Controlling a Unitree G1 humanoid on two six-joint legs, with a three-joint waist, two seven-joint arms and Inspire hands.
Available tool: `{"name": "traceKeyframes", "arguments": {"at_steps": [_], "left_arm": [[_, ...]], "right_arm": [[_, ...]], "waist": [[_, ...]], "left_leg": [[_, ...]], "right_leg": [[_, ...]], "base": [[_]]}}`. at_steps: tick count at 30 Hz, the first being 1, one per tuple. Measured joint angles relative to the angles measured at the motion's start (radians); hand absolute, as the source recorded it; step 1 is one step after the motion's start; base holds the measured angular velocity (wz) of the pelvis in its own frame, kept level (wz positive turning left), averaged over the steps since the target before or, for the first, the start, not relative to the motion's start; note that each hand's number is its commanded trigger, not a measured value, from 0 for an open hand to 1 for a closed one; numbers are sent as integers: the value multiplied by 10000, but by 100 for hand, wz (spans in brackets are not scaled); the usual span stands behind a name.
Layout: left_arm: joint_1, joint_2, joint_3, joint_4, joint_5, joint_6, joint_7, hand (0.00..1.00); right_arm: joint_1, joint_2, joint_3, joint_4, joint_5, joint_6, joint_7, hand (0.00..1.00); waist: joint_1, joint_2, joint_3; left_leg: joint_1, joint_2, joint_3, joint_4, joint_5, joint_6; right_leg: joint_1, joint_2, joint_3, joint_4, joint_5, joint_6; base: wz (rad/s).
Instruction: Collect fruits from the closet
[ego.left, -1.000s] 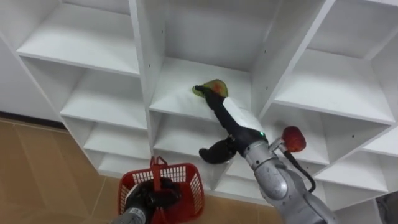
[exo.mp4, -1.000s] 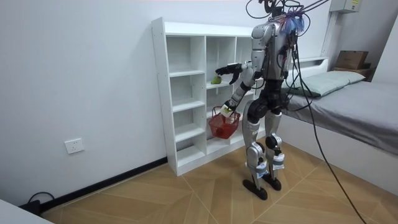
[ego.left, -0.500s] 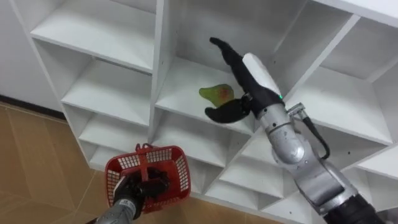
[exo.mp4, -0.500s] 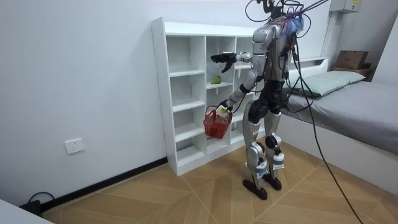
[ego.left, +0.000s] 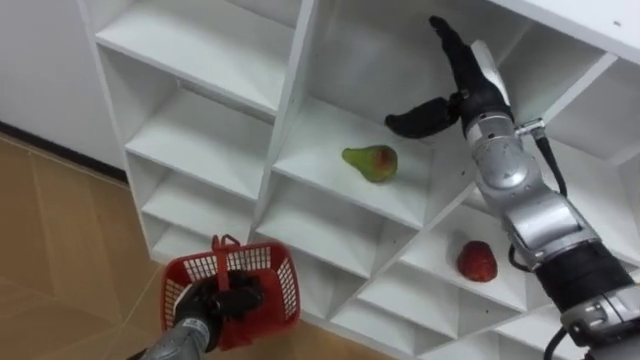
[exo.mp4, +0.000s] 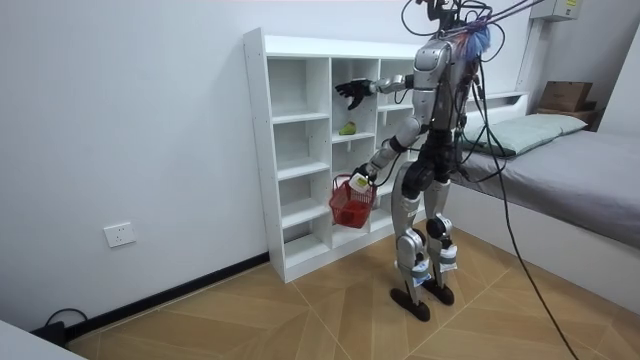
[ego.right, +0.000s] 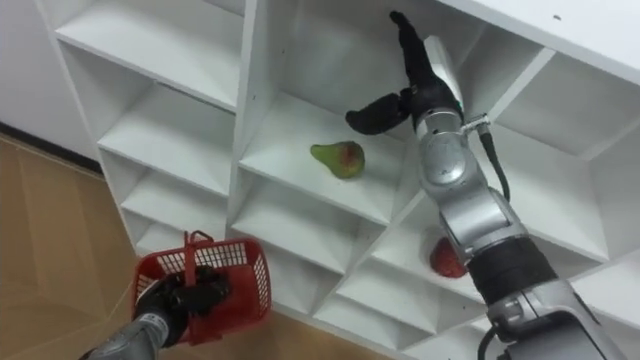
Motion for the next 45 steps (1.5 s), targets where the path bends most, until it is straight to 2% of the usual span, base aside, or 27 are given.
{"name": "traceKeyframes", "arguments": {"at_steps": [3,6,12,15,19,26,32,37,42,45], "left_arm": [[117,42,-106,39,363,131,-108,100],[197,46,-104,180,680,149,-263,100],[282,158,-153,262,667,222,-356,100],[360,177,-253,281,671,227,-432,100],[409,195,-292,401,667,226,-466,100],[542,211,-283,407,671,226,-552,100],[601,212,-276,404,766,226,-610,100],[611,199,-292,404,765,229,-617,100],[630,200,-466,715,752,251,-624,100],[649,184,-481,742,752,251,-624,100]], "right_arm": [[-20,1,0,645,255,160,31,0],[-62,3,-1,903,282,164,51,0],[-60,48,13,1252,324,162,79,0],[-59,203,24,1692,316,156,84,0],[-60,243,45,1893,690,153,88,0],[-60,379,45,2203,1377,124,218,0],[-59,391,42,2268,1504,42,488,0],[-58,411,44,2314,1547,44,768,0],[63,706,45,2890,1944,40,1055,0],[88,719,3,2954,2023,-79,1055,0]], "waist": [[63,-18,10],[74,-31,23],[108,-53,57],[237,-22,101],[343,-11,113],[334,6,123],[322,104,192],[322,138,171],[287,196,157],[285,247,134]], "left_leg": [[-107,-39,-102,58,0,0],[-388,-88,-181,201,0,1],[-708,-124,-253,354,0,1],[-720,-124,-272,345,-2,-2],[-954,-126,-279,394,-1,-3],[-945,-130,-242,412,-1,-1],[-882,-128,-243,345,-3,1],[-863,-124,-239,348,-2,0],[-722,-127,-246,335,-2,2],[-720,-123,-243,329,-2,1]], "right_leg": [[-21,-30,-219,-11,-1,1],[-185,-50,-310,-37,-1,2],[-351,-45,-438,-149,3,9],[-358,-35,-440,-151,3,9],[-581,-39,-456,-136,4,9],[-573,-57,-447,-135,4,10],[-519,-56,-457,-136,3,16],[-493,-51,-456,-134,3,16],[-349,-51,-462,-135,0,20],[-349,-49,-467,-135,-5,29]], "base": [[12],[10],[4],[0],[0],[1],[0],[0],[1],[0]]}}
